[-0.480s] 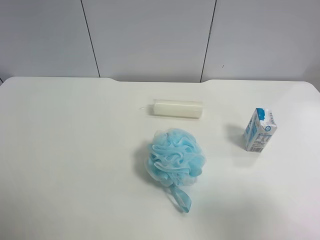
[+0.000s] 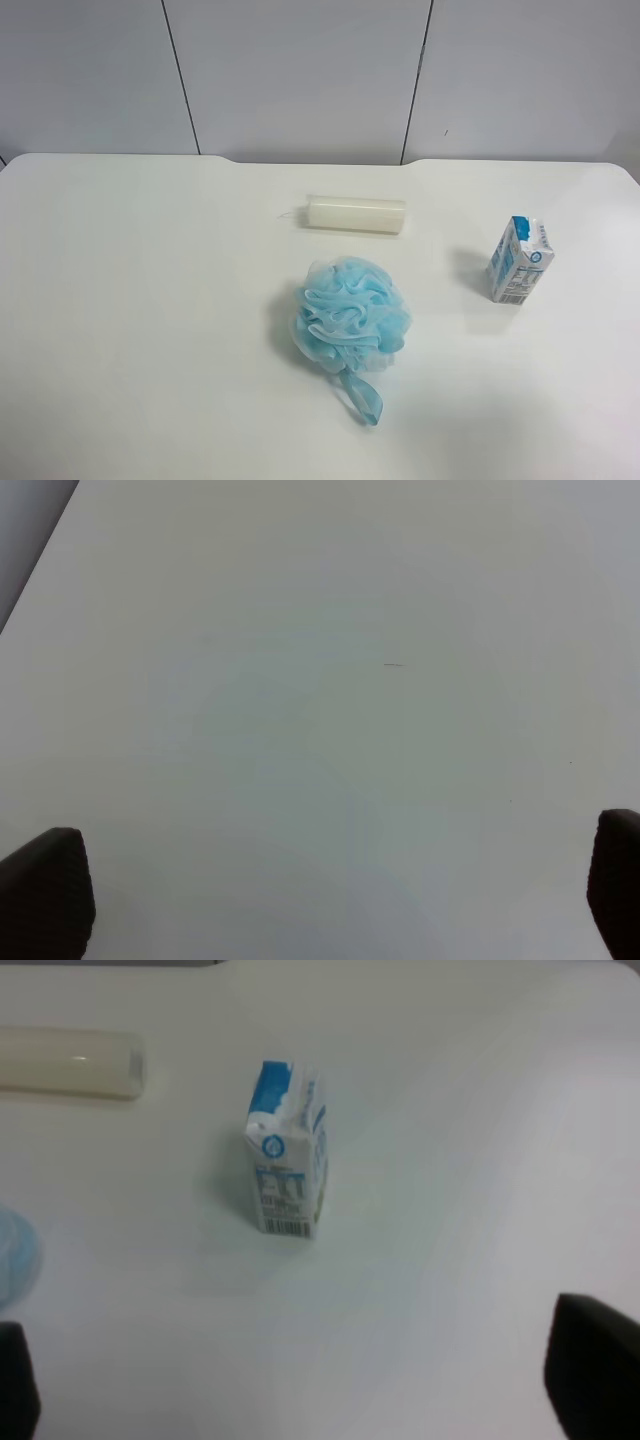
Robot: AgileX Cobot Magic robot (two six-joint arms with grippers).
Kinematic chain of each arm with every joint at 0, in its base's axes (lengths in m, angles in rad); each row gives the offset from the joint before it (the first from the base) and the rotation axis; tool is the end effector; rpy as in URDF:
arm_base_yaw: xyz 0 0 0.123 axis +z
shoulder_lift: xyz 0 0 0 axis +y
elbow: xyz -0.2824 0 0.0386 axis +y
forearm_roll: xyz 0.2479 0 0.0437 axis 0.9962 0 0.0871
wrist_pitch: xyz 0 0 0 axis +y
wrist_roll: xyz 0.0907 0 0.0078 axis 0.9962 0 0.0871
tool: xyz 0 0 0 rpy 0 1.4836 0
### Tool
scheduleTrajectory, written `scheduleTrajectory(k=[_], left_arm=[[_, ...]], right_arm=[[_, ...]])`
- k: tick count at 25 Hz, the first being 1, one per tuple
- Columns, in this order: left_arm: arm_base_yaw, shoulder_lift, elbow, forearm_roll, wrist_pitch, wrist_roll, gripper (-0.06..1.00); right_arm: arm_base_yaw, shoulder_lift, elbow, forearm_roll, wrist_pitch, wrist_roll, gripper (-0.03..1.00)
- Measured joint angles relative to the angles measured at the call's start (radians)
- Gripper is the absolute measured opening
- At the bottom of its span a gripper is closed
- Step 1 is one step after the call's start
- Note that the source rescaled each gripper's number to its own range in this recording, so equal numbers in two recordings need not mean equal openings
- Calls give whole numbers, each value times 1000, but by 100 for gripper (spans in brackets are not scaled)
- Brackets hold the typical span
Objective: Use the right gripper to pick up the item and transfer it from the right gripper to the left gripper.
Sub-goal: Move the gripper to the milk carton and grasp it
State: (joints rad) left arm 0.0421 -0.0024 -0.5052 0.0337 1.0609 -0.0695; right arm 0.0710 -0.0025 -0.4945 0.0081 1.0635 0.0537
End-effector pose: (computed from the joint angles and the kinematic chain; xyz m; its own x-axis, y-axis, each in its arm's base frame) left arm -0.0060 0.0024 0.2786 -0.4445 -0.0718 -0.8929 -0.0920 0.9952 -0.0342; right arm -0.0047 0.0003 0.2754 -0.4637 0.0248 -0.8857 -0.0506 0.9972 0.0544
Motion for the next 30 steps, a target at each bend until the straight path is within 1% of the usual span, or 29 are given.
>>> scheduleTrajectory(k=[21,23,26,30], left_arm=[[0,0,0,0,0,0,100],[0,0,0,0,0,0,100],[0,0,0,0,-1,0,100],[0,0,0,0,-1,0,100]], right_arm=[[0,6,0,-1,0,0,100],[0,49,-16,-1,16,1,100],[0,183,-79,-8,36,12,100],[0,436,-201,-20,41,42,100]])
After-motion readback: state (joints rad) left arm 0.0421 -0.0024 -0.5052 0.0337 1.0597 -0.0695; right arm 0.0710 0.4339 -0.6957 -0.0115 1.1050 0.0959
